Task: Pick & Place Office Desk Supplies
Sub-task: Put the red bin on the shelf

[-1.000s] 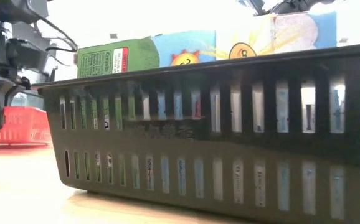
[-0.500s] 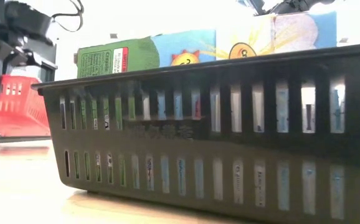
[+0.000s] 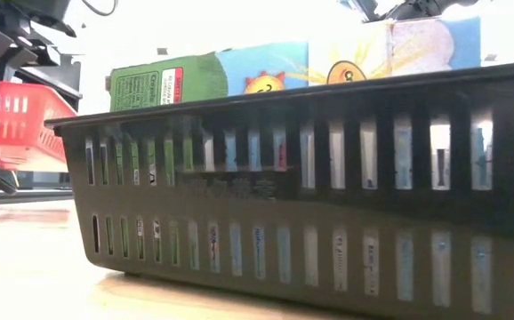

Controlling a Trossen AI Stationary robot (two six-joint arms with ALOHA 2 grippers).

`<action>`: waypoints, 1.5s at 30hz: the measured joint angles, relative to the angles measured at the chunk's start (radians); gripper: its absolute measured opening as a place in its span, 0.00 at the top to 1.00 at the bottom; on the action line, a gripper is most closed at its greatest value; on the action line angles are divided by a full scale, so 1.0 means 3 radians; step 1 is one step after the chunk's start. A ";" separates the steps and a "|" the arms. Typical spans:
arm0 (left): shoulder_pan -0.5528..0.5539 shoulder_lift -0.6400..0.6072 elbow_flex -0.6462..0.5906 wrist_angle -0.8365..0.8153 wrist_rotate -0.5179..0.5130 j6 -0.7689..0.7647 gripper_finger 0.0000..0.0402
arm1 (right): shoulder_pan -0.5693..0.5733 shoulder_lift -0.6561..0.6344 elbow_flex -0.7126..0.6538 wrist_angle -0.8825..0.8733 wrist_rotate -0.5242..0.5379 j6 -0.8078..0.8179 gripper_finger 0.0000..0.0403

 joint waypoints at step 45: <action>0.2786 -0.0057 0.1254 -0.0488 -0.0023 0.3466 1.00 | 0.0000 0.0000 0.0000 0.0001 0.0001 0.0001 0.76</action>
